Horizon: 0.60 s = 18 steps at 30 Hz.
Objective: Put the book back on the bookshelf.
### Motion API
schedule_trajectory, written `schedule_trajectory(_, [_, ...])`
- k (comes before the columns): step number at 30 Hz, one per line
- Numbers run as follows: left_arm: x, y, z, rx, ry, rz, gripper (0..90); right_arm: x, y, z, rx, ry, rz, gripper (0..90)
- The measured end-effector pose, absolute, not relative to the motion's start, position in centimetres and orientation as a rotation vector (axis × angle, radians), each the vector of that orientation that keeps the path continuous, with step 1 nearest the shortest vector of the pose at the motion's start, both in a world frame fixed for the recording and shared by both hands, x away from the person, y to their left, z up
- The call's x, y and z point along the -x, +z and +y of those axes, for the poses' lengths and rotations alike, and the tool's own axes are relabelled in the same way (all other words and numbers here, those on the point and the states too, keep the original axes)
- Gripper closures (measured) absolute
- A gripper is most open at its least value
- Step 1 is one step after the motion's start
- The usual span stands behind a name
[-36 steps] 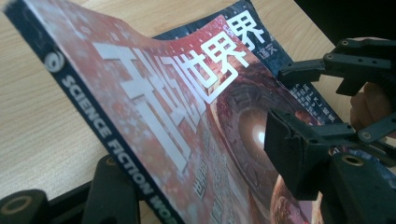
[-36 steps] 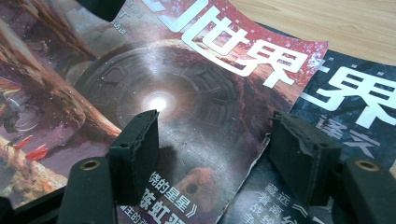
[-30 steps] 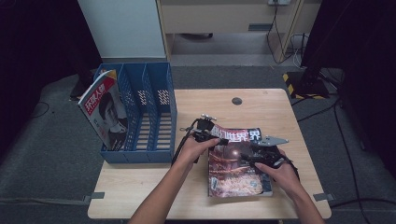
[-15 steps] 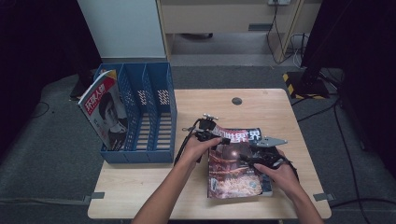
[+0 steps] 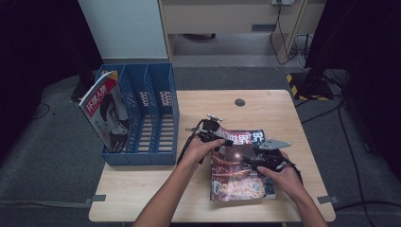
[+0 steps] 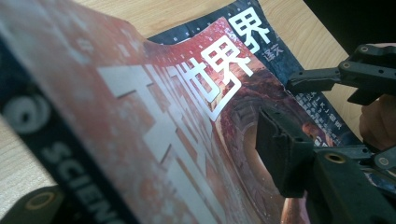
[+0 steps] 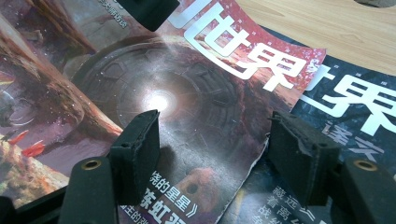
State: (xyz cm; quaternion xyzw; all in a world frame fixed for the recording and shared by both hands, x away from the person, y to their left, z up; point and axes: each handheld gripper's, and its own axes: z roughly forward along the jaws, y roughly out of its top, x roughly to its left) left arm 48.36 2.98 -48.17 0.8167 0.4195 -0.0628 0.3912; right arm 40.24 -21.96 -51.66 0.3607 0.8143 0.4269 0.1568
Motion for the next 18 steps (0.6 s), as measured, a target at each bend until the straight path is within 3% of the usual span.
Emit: schedule_trajectory(18, [-49.0,-48.17,2.94,-2.071,-0.188,1.099,56.2,-40.14,-51.64,-21.98,-1.007,1.217,2.324,36.0])
